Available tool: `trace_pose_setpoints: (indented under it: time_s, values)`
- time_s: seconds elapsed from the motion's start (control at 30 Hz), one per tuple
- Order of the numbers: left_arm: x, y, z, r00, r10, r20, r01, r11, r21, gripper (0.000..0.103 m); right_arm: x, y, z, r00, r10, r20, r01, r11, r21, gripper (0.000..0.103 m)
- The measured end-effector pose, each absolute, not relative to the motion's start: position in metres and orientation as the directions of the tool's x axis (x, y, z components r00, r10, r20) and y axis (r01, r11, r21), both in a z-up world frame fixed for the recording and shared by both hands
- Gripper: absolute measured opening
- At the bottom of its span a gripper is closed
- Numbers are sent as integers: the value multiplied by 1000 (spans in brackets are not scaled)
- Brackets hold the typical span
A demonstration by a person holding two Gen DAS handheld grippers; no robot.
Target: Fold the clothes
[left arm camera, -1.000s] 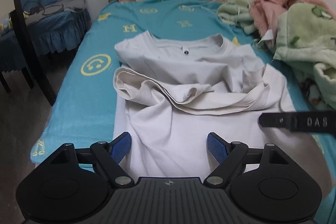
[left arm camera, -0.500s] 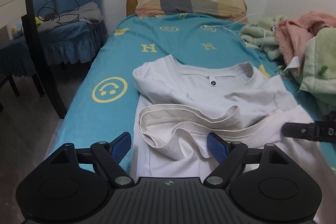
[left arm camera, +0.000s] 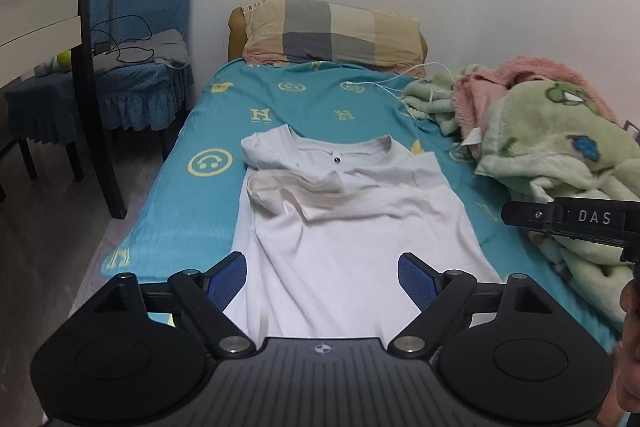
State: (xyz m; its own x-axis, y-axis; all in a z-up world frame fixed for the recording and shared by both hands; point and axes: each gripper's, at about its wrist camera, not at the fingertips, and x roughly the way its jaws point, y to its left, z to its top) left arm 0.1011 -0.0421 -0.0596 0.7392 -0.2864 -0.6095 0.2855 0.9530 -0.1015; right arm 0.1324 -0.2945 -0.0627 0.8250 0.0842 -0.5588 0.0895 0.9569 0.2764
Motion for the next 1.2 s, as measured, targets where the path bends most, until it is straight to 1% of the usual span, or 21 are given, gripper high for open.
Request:
trace_pose_setpoints:
  time_s: [0.07, 0.17, 0.23, 0.3, 0.43, 0.53, 0.63, 0.8, 0.9, 0.97, 1.03, 1.1, 1.2]
  values:
    - [84, -40, -55, 748, -287, -599, 287, 953, -99, 85, 113, -293, -59, 832, 88, -547, 76, 960, 270, 35]
    - [62, -37, -51, 757, -292, -585, 288, 952, -102, 89, 91, -290, -51, 848, 98, -521, 42, 967, 251, 35]
    - [57, -37, -53, 755, -293, -587, 289, 952, -103, 89, 83, -290, -49, 850, 109, -515, 39, 962, 270, 35]
    - [59, -40, -58, 750, -283, -597, 287, 954, -91, 89, 78, -290, -51, 848, 117, -517, 41, 958, 285, 35]
    - [73, -41, -70, 714, -274, -644, 274, 956, -103, 89, 79, -286, -56, 835, 108, -540, 40, 966, 255, 36]
    - [88, -33, -85, 666, -276, -693, 239, 959, -152, 89, 84, -290, -60, 823, 103, -558, 72, 956, 283, 36]
    - [101, -21, -101, 598, -297, -745, 190, 955, -228, 89, 90, -296, -68, 798, 112, -592, 108, 940, 323, 36]
    - [111, -10, -121, 489, -343, -802, 128, 938, -323, 89, 96, -301, -78, 766, 146, -626, 146, 909, 390, 37]
    - [116, -5, -130, 441, -367, -819, 83, 925, -370, 89, 97, -303, -81, 762, 156, -629, 155, 898, 411, 43]
    - [120, -2, -137, 411, -384, -827, 48, 915, -402, 89, 97, -306, -83, 756, 167, -633, 163, 888, 429, 50]
    - [122, 2, -144, 386, -402, -830, 10, 902, -432, 88, 98, -310, -87, 748, 187, -637, 177, 868, 463, 65]
    - [124, 6, -151, 364, -426, -828, -24, 885, -466, 88, 99, -315, -91, 739, 216, -638, 197, 836, 512, 72]
    - [127, 14, -160, 337, -488, -805, -76, 838, -540, 88, 100, -324, -100, 716, 292, -634, 225, 764, 605, 72]
